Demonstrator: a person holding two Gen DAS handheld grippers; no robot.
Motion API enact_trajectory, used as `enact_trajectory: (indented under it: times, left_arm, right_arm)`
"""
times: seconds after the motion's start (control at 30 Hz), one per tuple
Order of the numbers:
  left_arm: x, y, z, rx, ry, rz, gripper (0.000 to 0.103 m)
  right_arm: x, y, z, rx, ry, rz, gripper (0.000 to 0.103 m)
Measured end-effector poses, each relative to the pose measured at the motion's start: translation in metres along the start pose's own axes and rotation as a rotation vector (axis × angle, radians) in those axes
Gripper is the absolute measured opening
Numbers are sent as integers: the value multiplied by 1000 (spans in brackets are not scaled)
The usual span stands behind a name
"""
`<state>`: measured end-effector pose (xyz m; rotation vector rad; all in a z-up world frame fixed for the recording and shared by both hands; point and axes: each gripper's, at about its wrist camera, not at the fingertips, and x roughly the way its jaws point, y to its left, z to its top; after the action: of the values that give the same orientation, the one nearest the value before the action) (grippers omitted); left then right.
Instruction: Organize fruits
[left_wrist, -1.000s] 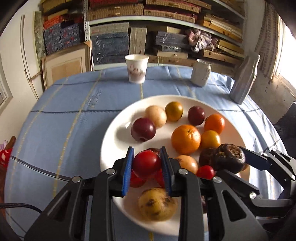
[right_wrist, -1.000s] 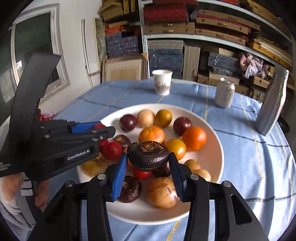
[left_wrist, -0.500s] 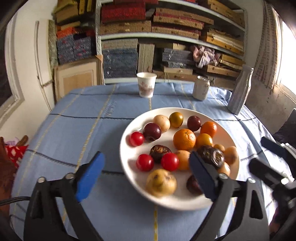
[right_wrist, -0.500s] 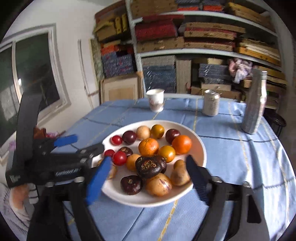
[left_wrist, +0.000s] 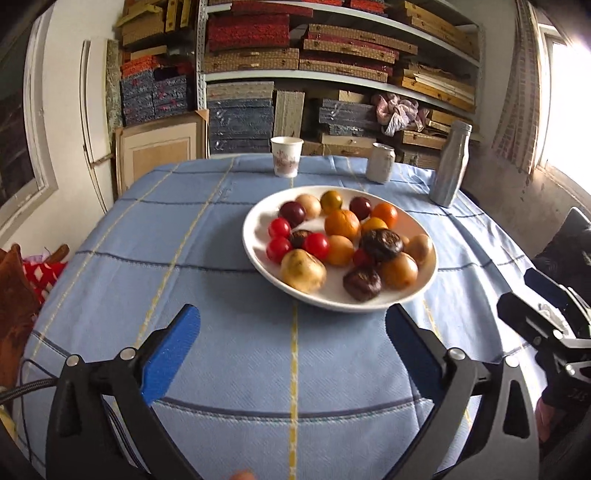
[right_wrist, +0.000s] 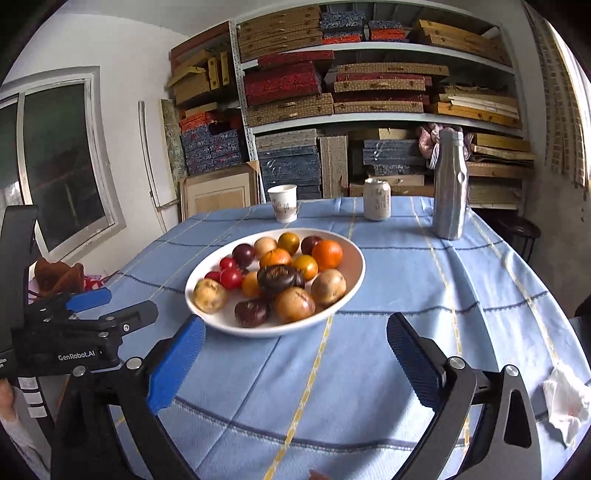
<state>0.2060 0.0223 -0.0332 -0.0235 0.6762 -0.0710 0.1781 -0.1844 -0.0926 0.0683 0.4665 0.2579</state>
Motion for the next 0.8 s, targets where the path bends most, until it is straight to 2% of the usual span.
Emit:
enact_trajectory:
  times: [0.1,0.23,0.37,0.6,0.8]
  left_arm:
    - [0,-1,0,-1,-4,-29,99]
    - [2,-5,-1,17,2,13,99]
    - [1,-7,-1,21,2,-5,99]
    - [-3,-14,-3,53,-17,44,99]
    - [-5,-20,-4,80,-22,28,99]
  right_arm:
    - [-2,0,-1,-6,-2,-9,99]
    - [-3,2,-2,-8,-1,-3,99]
    - [-3,5,-3,-21,-2,0,99]
    - [-3,6,-3,-26,-4,4,99]
    - [-3,6,-3,-26,-6,2,99]
